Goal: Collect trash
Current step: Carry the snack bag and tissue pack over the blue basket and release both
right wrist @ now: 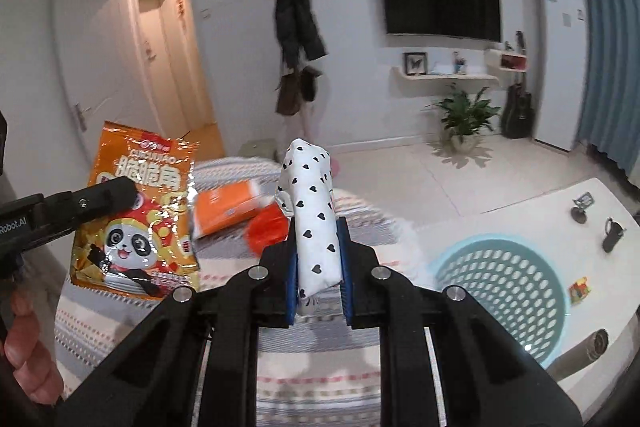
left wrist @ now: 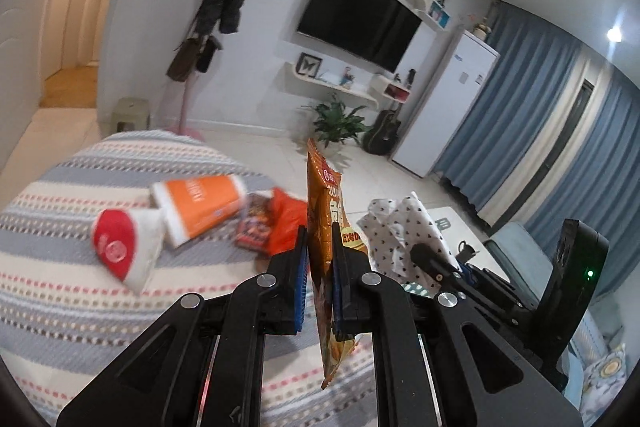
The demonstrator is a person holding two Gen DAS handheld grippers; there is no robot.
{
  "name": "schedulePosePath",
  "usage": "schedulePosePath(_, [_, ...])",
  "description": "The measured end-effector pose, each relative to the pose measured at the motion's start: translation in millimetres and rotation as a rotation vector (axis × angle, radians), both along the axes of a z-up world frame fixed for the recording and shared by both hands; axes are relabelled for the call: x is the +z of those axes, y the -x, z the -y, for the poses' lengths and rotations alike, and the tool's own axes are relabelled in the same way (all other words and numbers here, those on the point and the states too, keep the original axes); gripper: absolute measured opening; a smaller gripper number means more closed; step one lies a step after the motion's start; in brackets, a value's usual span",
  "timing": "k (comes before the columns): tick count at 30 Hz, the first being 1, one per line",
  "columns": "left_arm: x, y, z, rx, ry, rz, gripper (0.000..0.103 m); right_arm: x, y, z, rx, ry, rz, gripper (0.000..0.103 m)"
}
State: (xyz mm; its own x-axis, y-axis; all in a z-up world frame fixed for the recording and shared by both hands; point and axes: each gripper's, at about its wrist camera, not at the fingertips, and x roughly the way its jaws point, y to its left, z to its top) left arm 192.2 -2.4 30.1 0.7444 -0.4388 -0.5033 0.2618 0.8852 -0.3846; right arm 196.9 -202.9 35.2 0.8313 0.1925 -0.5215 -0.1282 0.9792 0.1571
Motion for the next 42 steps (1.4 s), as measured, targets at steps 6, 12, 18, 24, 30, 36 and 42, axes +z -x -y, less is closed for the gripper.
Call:
schedulePosePath(6, [3.6,-20.6,46.0,-0.063,-0.030,0.013,0.008,-5.8,-10.9,59.5,-0.091,-0.067,-0.036,0.014])
schedulePosePath(12, [1.0,-41.3,96.9,-0.130,-0.067,0.017,0.008,-22.4,-18.5,111.0,-0.193,-0.101,-0.069,0.014])
schedulePosePath(18, [-17.3,-65.6,150.9,-0.195,-0.111,0.004,0.008,-56.1,-29.3,164.4,-0.296,-0.135,-0.146,0.014])
schedulePosePath(24, [-52.4,-86.0,201.8,-0.236,-0.170,-0.007,0.008,-96.0,-38.1,198.5,-0.377,-0.119,-0.246,0.014])
schedulePosePath(30, [-95.7,-102.0,239.0,-0.290,-0.207,-0.089,0.008,-127.1,-41.5,226.7,-0.427,-0.136,-0.320,0.015])
schedulePosePath(36, [-122.9,-107.6,255.0,-0.324,-0.233,-0.147,0.008,-149.5,-40.6,238.9,-0.433,-0.163,-0.370,0.015])
schedulePosePath(42, [-134.0,-110.6,263.9,-0.343,-0.247,-0.175,0.018,-158.4,-42.0,241.4,-0.429,-0.174,-0.391,0.016])
